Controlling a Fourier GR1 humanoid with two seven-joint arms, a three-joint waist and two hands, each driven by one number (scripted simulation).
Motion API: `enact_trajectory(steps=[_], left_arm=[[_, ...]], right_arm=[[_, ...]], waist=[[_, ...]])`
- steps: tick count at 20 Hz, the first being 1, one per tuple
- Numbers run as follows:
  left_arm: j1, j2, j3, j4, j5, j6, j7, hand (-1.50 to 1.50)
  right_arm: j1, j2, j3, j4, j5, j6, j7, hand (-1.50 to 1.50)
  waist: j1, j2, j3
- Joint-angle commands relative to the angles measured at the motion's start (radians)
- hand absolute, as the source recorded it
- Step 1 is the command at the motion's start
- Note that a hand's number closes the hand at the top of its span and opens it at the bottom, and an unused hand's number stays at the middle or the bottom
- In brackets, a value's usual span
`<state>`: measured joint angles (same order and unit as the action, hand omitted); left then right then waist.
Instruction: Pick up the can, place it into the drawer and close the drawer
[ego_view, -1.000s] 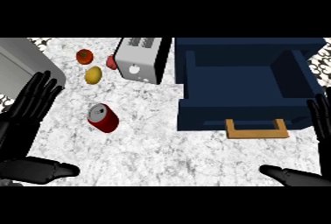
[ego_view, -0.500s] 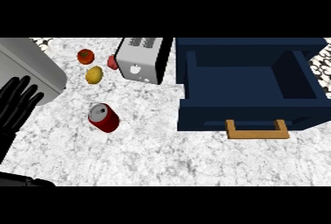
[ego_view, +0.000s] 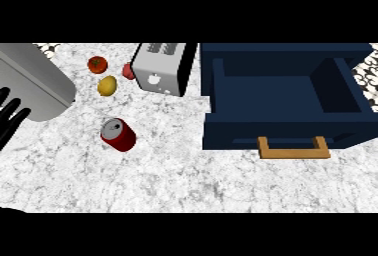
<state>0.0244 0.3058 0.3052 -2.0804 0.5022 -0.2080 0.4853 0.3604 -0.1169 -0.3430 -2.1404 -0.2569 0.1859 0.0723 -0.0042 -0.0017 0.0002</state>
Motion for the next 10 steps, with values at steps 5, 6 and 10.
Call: enact_trajectory(steps=[5,6,10], left_arm=[[-0.071,-0.045,-0.009,0.054,0.055,0.065,0.07,-1.5],[-0.055,-0.06,-0.028,0.045,0.046,0.05,0.06,-1.5],[-0.094,-0.101,-0.092,0.093,0.0,0.083,0.067,-1.5]], right_arm=[[0.034,-0.001,-0.087,-0.006,-0.076,0.075,-0.013,-1.5],[0.062,0.008,-0.082,-0.038,-0.073,0.087,0.01,-1.5],[0.004,-0.021,-0.141,0.044,-0.099,0.108,-0.002,-1.5]], waist=[[-0.003,0.0,0.0],[-0.003,0.0,0.0],[-0.002,0.001,0.0]])
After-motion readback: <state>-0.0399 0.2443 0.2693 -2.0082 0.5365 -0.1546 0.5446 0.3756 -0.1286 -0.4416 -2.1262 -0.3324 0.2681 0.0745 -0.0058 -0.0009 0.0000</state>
